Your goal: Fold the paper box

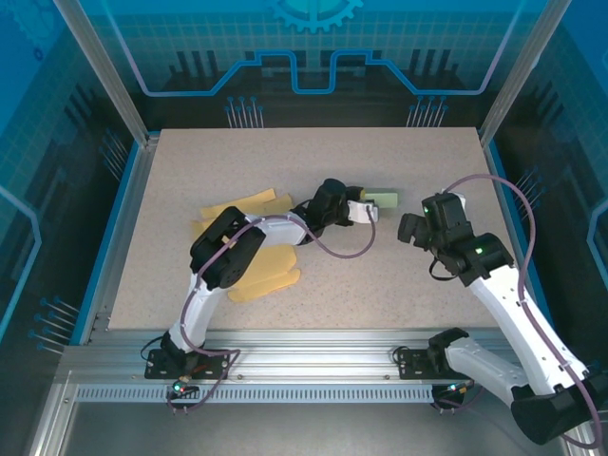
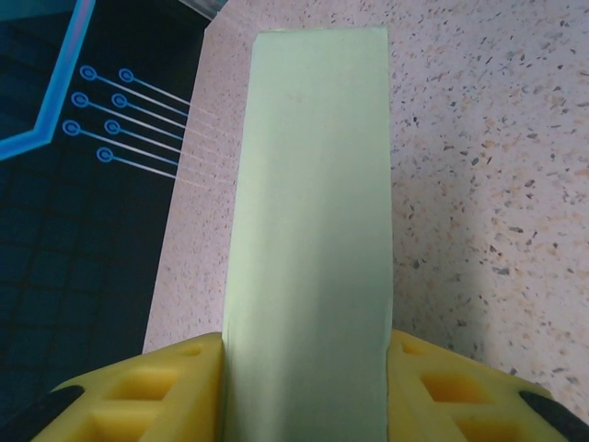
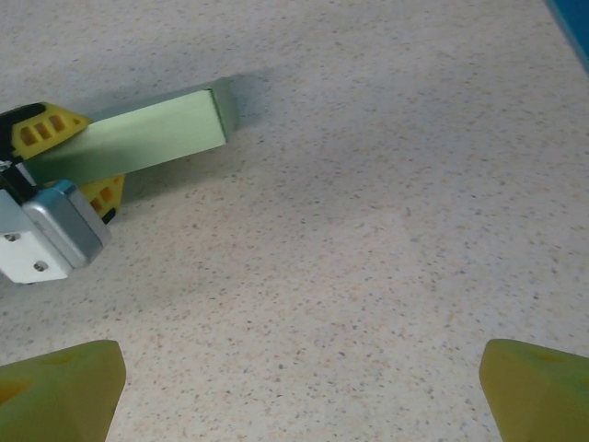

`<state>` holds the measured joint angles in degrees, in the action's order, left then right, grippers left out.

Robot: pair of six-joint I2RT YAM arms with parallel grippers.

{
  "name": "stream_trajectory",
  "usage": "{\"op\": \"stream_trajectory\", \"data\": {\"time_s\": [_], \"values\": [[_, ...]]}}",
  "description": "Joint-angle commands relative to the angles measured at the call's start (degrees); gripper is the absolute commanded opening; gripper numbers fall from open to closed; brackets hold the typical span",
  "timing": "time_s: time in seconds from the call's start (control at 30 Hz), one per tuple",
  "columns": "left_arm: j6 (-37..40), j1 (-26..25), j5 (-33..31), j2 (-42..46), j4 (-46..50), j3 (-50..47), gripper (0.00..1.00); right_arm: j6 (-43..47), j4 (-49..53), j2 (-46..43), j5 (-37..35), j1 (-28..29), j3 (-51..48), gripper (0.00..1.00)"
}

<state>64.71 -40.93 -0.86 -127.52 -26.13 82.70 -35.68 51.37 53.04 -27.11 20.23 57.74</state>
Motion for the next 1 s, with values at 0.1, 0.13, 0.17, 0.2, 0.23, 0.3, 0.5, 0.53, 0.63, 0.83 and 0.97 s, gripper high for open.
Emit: {"op": "stream_trajectory", "data": {"time_s": [0.1, 0.13, 0.17, 0.2, 0.23, 0.3, 0.5, 0.53, 0.63, 0.83, 0.97], "values": [[2.09, -1.95, -0.74, -3.25, 0.89, -1.0, 0.54, -2.81, 3.99, -1.52, -4.53, 0.01, 0.56, 1.0], [1.77, -2.22, -1.2, -3.11, -0.05, -1.63, 0.59, -2.6, 4.01, -1.85, -4.62, 0.01, 0.62, 1.0], [1.15, -2.4, -1.65, -3.0, -0.61, -2.14, 0.61, -2.26, 3.89, -2.09, -4.39, 0.06, 0.49, 1.0], [0.14, -2.57, -1.98, -2.63, -0.7, -2.61, 0.65, -1.69, 3.48, -2.4, -4.01, 0.07, 0.36, 1.0], [-0.95, -2.77, -2.02, -2.23, -0.39, -2.8, 0.7, -1.74, 3.45, -2.62, -4.15, 0.05, 0.44, 1.0], [-2.81, -2.99, -1.9, -1.29, -0.07, -3.36, 0.79, -2.81, 3.96, -3.09, -5.05, 0.08, 0.56, 1.0], [-5.11, -4.32, -1.18, 3.5, -3.9, -8.34, 0.99, 3.35, -0.03, -5.53, -0.14, 0.04, 0.27, 1.0], [-5.85, -4.73, -1.2, 4.87, -5.57, -9.77, 0.99, 4.65, -0.72, -5.89, 1.06, 0.02, 0.3, 1.0], [-10.76, -6.11, -2.83, 9.79, -11.85, -14.57, 0.99, 8.95, -3.77, -7.03, 4.78, 0.1, 0.13, 1.0], [-29.25, -7.33, -9.96, 24.91, -19.52, -25.42, 0.99, 12.47, -6.93, -4.99, 8.91, 0.21, 1.46, 1.0], [-40.74, -7.34, -20.49, 35.16, -24.58, -34.19, 0.99, 13.26, -9.79, -0.5, 13.36, 0.64, 2.97, 1.0]]}}
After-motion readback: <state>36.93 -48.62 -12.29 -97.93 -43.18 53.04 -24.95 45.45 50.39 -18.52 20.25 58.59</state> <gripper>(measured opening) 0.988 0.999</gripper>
